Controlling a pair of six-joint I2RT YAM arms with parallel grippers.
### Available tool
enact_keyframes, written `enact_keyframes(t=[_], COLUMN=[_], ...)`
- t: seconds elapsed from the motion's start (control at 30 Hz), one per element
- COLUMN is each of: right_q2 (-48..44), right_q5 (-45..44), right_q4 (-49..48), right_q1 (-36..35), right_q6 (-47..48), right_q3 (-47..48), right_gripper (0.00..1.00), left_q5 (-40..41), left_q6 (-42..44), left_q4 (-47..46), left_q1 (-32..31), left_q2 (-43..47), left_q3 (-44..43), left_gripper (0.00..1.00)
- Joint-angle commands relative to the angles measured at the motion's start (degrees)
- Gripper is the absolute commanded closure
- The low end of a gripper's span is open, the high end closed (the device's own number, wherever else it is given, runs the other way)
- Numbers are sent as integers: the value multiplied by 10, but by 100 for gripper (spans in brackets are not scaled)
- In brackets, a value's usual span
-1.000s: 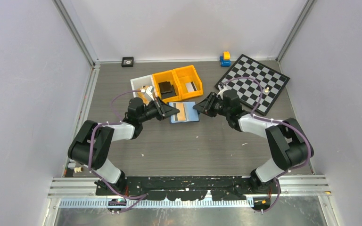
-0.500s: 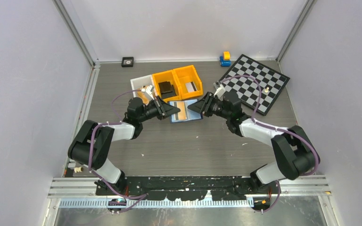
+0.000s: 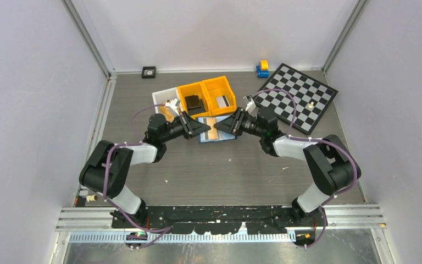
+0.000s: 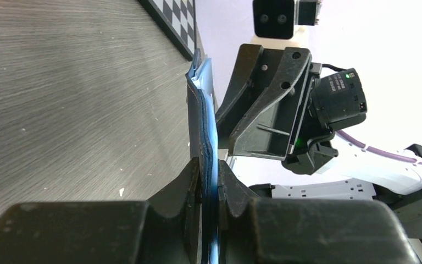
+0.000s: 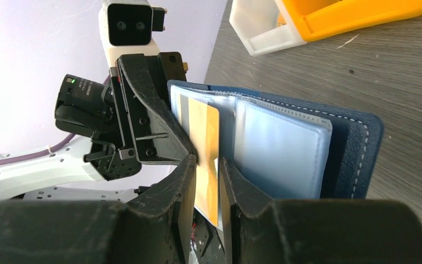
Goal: Take the credit cards out of the card holder
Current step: Remove the credit card from the card holder.
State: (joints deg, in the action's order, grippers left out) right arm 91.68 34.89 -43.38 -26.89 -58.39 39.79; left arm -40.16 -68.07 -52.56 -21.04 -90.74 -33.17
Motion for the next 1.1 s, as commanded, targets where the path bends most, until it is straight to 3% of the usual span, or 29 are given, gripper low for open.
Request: enact_keyframes(t=[0.0,0.13,0.23,0.33,0.53,0.83,1.07], right_q2=[15,27,38,47,55,70,47], right_q5=[31,39,47,53,40,45,36], right_q4=[-71,-101,-146,-185,-205,-234,-181], right_q1=[-2,-2,-1,1,25,42,51], right_q6=[-33,-55,-85,-109,-132,-153,-114], right_q3=[17,16,12,9,-7,-12,-15], right_gripper=[73,75,83,98,99,100,100], left_q5=[-28,-34,-35,-35,-29,-24,-18], left_q6=[-29,-46,-54,-54,-57,-54,-45], left_q4=[-86,-117,-132,-132,-148,-162,-135], left_q1=[-3,-3,-3,-3,2,11,25], left_q2=[3,-4,-5,-6,-5,25,40], left_q3=[-13,-12,-10,-9,0,14,20], left_gripper=[97,97,96,88,76,83,94])
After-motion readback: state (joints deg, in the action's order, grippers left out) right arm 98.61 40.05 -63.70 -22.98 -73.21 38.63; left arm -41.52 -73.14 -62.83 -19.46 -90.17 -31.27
